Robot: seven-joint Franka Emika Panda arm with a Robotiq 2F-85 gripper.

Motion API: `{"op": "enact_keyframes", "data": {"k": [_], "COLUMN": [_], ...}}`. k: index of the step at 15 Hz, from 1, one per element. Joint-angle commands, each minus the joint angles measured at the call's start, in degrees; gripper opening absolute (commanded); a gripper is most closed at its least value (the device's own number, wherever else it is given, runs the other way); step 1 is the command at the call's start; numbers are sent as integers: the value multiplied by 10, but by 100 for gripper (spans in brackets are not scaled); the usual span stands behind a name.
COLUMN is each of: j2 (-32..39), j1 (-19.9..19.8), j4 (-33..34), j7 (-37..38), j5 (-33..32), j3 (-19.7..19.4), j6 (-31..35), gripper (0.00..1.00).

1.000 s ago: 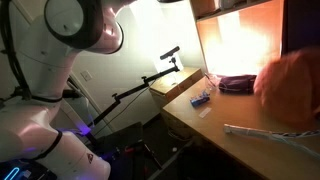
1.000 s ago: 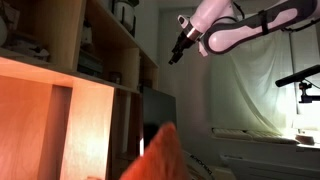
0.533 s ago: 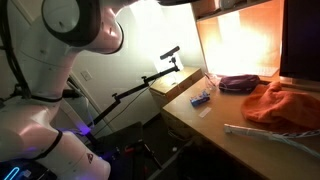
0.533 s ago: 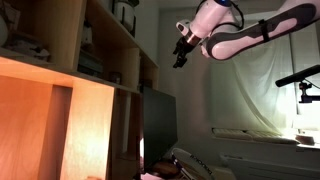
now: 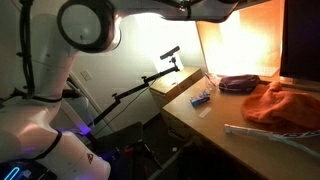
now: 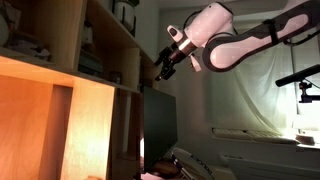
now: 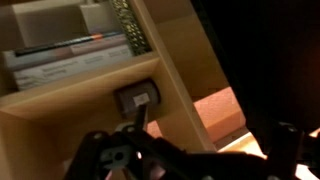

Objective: Pick up the towel and wipe the screen of the computer monitor

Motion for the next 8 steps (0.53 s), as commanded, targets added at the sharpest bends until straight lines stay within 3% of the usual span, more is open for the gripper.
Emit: {"op": "enact_keyframes", "data": {"k": [1,8], "j2": [-25,-55], "j1": [-27,-69], "j4": [-83,-176], "j7": [-57,-122], "j5": [14,-2], "j3": [74,148], "j6": [31,61], "gripper": [100,100]}}
